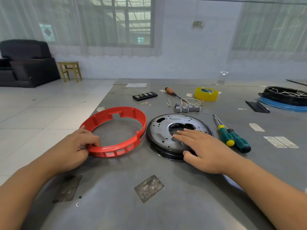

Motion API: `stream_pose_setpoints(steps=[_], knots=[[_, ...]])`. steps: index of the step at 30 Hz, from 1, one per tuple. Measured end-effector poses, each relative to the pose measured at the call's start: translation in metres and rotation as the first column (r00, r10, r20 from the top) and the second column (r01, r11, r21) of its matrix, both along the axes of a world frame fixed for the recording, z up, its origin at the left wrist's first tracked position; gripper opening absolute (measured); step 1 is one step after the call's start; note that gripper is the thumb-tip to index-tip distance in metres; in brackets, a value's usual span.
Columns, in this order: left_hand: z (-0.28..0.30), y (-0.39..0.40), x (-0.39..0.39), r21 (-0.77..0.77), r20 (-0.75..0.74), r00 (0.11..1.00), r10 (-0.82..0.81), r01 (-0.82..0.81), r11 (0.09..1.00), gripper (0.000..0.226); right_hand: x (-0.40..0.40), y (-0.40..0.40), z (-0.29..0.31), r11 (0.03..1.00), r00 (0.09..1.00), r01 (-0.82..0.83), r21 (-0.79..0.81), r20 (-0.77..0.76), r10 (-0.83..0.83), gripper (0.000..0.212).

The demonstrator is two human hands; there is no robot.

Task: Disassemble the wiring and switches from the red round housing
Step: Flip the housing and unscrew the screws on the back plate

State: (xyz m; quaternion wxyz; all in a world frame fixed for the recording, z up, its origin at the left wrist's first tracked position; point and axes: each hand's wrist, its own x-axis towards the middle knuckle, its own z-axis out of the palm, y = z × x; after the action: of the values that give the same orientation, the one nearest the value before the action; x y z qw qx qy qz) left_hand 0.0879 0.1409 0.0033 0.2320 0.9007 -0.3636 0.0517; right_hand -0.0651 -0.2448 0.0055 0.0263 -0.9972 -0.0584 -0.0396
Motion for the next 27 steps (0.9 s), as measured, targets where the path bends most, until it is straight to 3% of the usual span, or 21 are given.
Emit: stream_pose_setpoints(steps=[3, 8, 11, 13, 17, 19, 23, 27], knots=[[-0.001, 0.002, 0.006, 0.042, -0.027, 1.0, 0.011, -0.01, 0.999, 0.067, 0.002, 0.0, -0.004, 0.999, 0.999, 0.032, -0.013, 0.022, -0.032, 0.075], [0.0, -0.008, -0.007, -0.107, -0.014, 0.999, 0.047, -0.048, 0.993, 0.055, 0.002, 0.013, -0.015, 0.994, 0.993, 0.094, -0.063, 0.084, -0.089, 0.088], [-0.002, -0.031, -0.028, -0.086, 0.179, 0.984, 0.004, 0.012, 0.996, 0.038, 0.007, 0.017, -0.02, 0.991, 0.989, 0.119, -0.065, 0.096, -0.112, 0.085], [-0.007, -0.05, -0.041, 0.011, 0.274, 0.961, -0.034, 0.032, 0.999, 0.045, 0.01, 0.018, -0.022, 0.988, 0.986, 0.136, -0.067, 0.109, -0.128, 0.083], [-0.023, -0.086, -0.05, 0.225, 0.479, 0.878, -0.012, -0.11, 0.968, 0.05, 0.012, 0.022, -0.025, 0.98, 0.971, 0.192, -0.055, 0.156, -0.182, 0.076], [-0.026, -0.095, -0.05, 0.201, 0.552, 0.834, 0.002, -0.136, 0.97, 0.04, 0.014, 0.025, -0.024, 0.975, 0.965, 0.217, -0.04, 0.162, -0.208, 0.076], [-0.025, -0.107, -0.039, 0.149, 0.56, 0.828, 0.021, -0.126, 0.981, 0.014, 0.018, 0.028, -0.025, 0.968, 0.95, 0.251, -0.015, 0.194, -0.244, 0.074], [-0.026, -0.114, -0.03, 0.112, 0.547, 0.837, 0.025, -0.102, 0.989, 0.012, 0.025, 0.033, -0.026, 0.947, 0.931, 0.32, -0.019, 0.191, -0.311, 0.067]])
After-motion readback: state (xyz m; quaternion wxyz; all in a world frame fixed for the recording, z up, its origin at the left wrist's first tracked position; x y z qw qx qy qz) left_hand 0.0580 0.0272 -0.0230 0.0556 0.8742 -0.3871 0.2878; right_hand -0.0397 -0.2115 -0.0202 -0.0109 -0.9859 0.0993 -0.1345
